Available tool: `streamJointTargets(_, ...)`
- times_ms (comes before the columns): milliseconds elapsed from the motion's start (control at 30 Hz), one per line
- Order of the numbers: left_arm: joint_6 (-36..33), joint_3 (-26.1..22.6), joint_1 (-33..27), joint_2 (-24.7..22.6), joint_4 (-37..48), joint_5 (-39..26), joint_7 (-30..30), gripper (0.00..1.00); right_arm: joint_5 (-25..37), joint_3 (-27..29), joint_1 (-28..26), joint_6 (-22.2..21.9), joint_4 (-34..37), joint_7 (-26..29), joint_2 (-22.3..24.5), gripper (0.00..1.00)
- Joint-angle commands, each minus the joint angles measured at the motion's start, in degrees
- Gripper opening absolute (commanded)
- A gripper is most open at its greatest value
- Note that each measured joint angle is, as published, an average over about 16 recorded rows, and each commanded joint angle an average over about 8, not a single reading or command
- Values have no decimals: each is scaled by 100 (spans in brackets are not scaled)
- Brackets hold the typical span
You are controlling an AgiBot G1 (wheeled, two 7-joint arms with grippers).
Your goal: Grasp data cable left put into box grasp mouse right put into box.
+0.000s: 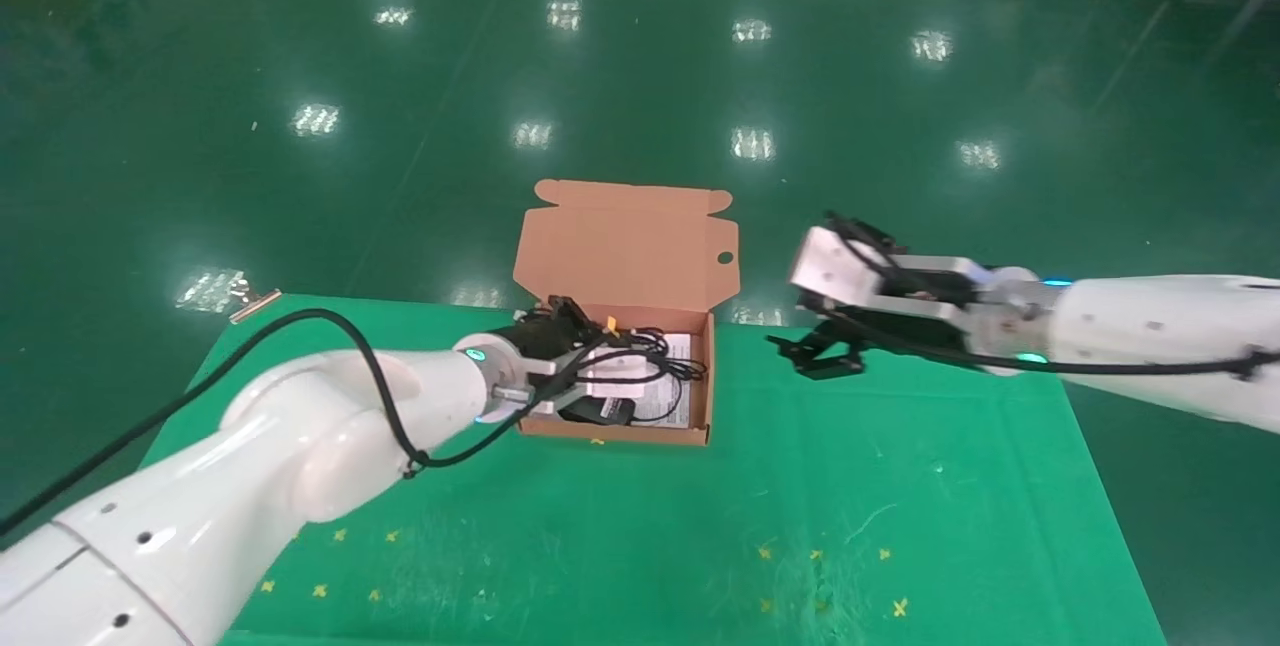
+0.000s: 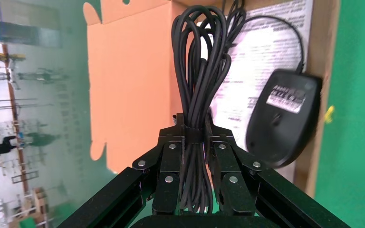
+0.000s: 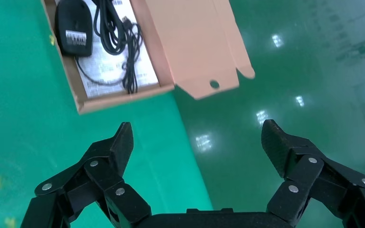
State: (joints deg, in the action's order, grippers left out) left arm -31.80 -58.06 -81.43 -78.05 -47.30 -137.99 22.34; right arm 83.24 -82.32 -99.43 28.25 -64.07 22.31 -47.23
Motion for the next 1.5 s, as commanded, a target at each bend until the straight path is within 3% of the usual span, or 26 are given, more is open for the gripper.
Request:
streamJointTargets(33,159,-142,-5,-25,112,182,2,0,159,-73,-62,2,-279,247,235,100)
streamJointTargets(67,200,-218,-16,-28,135,257,13,1,235,-102,-89,11,-375,357,309,100)
streamJointTargets(100,232,-275,-24,-31,146,313,22,11,294,-124,-110,21,-445,439,365,100)
streamJointTargets(333,347,-604,-86,-50,240,538,9,98,614,-240,-214,35,-778,826,577,100)
streamJointTargets(767,321,-548,-96,77,81,577,70,100,557,-221,-198,38,-702,758,529,100)
streamJointTargets(1033,229,-365,-464,306,-40,756,386,100,686,-157,-452,73,-787,655,567,100)
streamJointTargets(1300,-159,-72,-1083,601,155,152,1156,100,1030,-193,-1015,628,-734,542,477,100)
streamJointTargets(1500,-428,15,-1281,711,194,-168,1472,100,1093,-189,-1134,878,-678,591,405,100)
